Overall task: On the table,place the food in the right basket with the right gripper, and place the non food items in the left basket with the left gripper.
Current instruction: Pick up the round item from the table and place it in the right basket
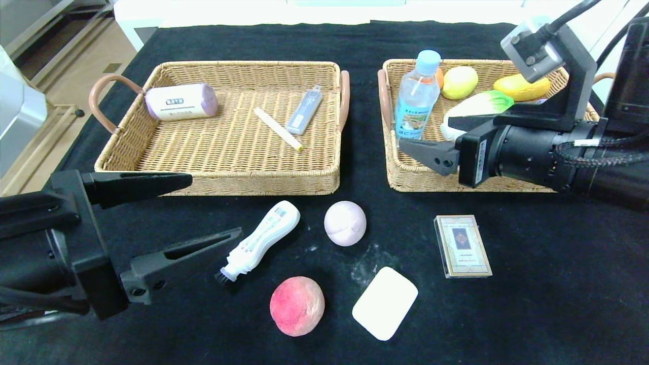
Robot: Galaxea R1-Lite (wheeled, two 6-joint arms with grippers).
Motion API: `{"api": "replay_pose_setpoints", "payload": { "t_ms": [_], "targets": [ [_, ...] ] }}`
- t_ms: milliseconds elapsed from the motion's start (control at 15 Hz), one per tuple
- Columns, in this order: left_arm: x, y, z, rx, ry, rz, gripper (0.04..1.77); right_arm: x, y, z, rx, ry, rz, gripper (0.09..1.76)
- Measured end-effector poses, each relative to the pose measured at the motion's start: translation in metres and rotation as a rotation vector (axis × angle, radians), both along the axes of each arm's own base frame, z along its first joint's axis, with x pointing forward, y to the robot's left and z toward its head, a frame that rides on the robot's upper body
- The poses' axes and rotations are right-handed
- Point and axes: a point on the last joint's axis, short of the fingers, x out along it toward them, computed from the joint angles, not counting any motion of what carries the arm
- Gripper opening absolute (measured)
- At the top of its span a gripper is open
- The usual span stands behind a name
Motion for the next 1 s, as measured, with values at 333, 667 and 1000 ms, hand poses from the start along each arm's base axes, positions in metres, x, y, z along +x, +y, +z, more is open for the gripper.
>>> {"api": "replay_pose_setpoints", "payload": {
  "t_ms": [333, 667, 1000],
  "targets": [
    [0.0, 0.0, 0.0, 0.0, 0.0, -0.001, 1.72, -0.007, 0.02, -0.021, -0.047, 0.052, 0.058, 1.7],
    [0.0, 0.0, 0.0, 0.0, 0.0, -0.001, 1.72, -0.002, 0.047, -0.042, -0.059, 0.067, 0.107, 1.7],
    [0.0, 0.0, 0.0, 0.001, -0.001, -0.001, 1.72, 0.007, 0.072, -0.069, -0.079, 0.084, 0.11, 1.7]
  ]
}}
